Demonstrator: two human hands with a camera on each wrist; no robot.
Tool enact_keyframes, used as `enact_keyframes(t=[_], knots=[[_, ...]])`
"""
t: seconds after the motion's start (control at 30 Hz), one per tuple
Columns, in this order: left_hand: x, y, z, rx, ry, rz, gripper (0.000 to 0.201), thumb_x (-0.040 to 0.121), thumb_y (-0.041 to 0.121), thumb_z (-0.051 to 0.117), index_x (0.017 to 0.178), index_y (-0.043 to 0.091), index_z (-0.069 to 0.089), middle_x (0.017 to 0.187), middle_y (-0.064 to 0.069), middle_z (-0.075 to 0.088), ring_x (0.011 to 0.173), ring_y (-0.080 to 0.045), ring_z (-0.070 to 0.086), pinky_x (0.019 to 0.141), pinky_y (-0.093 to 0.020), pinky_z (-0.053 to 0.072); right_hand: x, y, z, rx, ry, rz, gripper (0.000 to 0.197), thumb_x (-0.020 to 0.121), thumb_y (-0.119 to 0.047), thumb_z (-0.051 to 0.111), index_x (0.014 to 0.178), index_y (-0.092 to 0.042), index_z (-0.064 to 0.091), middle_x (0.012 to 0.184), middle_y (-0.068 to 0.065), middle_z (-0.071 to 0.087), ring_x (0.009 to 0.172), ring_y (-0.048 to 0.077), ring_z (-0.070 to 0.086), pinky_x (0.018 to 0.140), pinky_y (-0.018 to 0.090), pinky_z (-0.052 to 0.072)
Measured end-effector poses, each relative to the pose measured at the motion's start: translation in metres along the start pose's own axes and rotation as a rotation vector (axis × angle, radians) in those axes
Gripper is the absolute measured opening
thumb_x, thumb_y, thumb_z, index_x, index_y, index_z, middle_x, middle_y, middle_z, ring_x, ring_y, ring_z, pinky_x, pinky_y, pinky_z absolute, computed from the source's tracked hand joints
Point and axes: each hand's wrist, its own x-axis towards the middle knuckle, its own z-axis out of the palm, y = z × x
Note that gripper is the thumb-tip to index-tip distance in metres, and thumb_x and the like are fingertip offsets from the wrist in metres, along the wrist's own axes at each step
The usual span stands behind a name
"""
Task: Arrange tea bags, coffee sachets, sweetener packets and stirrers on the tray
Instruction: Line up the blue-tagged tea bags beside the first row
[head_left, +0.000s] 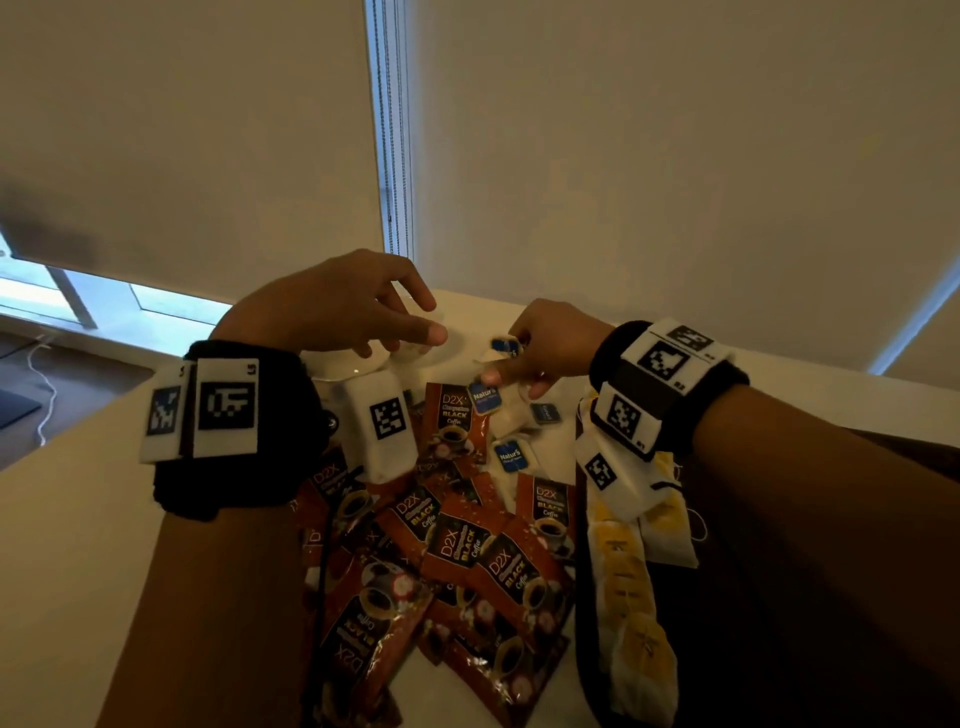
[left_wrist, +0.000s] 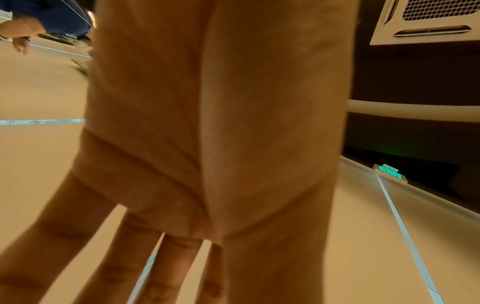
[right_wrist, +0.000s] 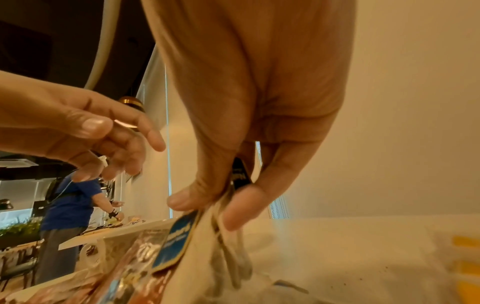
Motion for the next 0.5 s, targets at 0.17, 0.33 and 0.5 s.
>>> enact_keyframes(t=[0.17,0.33,0.5], knots=[[0.001,-0.001,0.0,-0.013,0.011,-0.002,0.042,0.073,0.04,0.071,0.108,0.02,0.059,0.089,-0.003,0.069,0.075,-0.009,0.065,0.054,-0.017,0.052,-0.001,0.004,-0.006,0.151,-0.066,0.038,0.029,0.083,-0.021,0.069,0.096,0.005,0.065,0.07,0.008,0.062,0.057,0.012,0.061,0.058,0.018,0.056],[0.003,-0.002,0.001,0.0,0.016,0.01,0.041,0.074,0.038,0.07,0.108,0.019,0.058,0.089,-0.003,0.068,0.075,-0.01,0.065,0.055,-0.018,0.052,-0.008,0.001,-0.011,0.098,-0.048,0.013,0.018,0.085,-0.015,0.067,0.092,0.001,0.066,0.071,0.005,0.061,0.057,0.011,0.058,0.055,0.016,0.055],[0.004,0.001,0.002,-0.012,0.058,0.041,0.039,0.074,0.037,0.07,0.107,0.018,0.06,0.09,-0.004,0.067,0.077,-0.012,0.065,0.057,-0.022,0.05,-0.027,-0.003,-0.031,0.223,0.039,-0.056,0.029,0.083,-0.015,0.069,0.106,0.003,0.067,0.086,0.013,0.063,0.067,0.011,0.058,0.064,0.023,0.058]])
